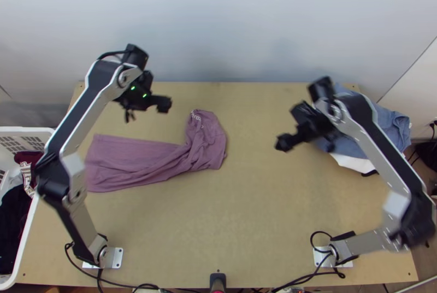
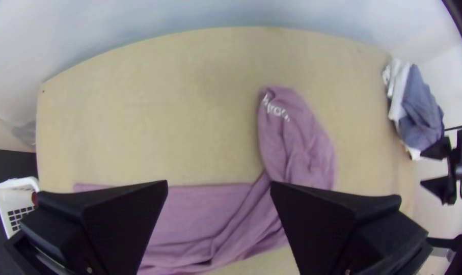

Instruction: Fold the t-shirt

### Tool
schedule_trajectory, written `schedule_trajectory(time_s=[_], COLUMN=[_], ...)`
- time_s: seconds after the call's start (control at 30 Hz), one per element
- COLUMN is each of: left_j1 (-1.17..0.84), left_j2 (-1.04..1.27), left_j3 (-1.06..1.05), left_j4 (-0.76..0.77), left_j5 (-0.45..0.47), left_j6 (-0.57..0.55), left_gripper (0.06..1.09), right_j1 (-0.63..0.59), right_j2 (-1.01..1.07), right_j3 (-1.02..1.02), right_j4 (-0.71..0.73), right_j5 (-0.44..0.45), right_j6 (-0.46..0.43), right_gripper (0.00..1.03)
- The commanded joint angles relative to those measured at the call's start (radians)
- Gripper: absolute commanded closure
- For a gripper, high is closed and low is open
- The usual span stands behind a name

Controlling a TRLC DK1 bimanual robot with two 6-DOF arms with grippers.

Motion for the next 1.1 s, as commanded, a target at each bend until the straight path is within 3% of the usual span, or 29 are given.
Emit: schedule_trajectory(time_s=[0.0,0.2,0.27,0.4,0.5,1.07], left_j1=[0.032,0.098,0.124,0.170,0.182,0.247], left_j2=[-0.238,-0.392,-0.438,-0.510,-0.563,-0.669], left_j3=[-0.268,-0.415,-0.458,-0.544,-0.591,-0.817], left_j4=[-0.074,-0.135,-0.141,-0.141,-0.147,-0.075], left_j5=[-0.128,-0.166,-0.181,-0.215,-0.221,-0.319], left_j6=[0.102,0.137,0.151,0.174,0.180,0.245], left_gripper=[0.11,0.11,0.11,0.11,0.11,0.11], right_j1=[0.125,0.201,0.222,0.254,0.262,0.259], right_j2=[0.260,0.454,0.487,0.550,0.588,0.823], right_j3=[0.220,0.388,0.407,0.430,0.434,0.692], right_j4=[0.072,0.086,0.108,0.138,0.188,0.214], right_j5=[-0.032,-0.075,-0.096,-0.104,-0.105,-0.105], right_j6=[0.007,0.015,0.021,0.030,0.044,0.059], right_gripper=[0.09,0.12,0.18,0.20,0.32,0.34])
